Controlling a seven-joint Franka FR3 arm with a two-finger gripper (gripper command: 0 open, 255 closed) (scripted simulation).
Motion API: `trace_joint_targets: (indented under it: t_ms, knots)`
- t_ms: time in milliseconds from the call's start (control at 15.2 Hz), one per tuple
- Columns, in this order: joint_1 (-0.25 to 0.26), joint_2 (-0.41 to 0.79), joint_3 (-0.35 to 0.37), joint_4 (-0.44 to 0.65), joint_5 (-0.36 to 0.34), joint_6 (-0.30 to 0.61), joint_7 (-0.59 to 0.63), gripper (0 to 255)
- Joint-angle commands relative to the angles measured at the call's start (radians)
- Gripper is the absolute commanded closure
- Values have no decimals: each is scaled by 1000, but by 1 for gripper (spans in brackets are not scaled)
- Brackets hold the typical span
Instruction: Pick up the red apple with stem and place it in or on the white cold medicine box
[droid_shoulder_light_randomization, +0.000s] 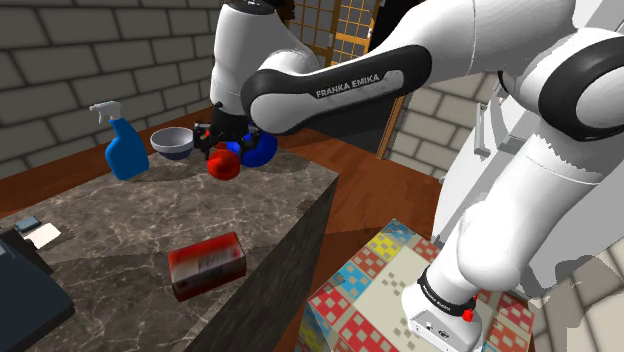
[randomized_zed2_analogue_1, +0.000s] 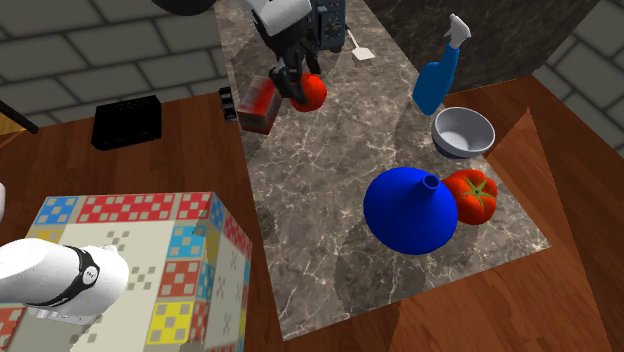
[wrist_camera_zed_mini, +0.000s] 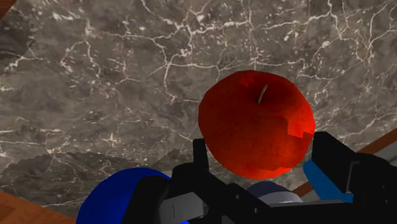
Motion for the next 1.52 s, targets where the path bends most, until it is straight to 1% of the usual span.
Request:
trace_joint_targets:
  t_ms: [0, 330, 726, 1452]
  knots:
    - [23, -21, 24, -19, -7, -8, 52, 255]
    - [75, -48, 85, -31, -24, -41, 172, 255]
    - [137, -48, 162, -9, -55, -92, 319, 255]
    - [135, 2, 166, -107, -116, 40, 383, 255]
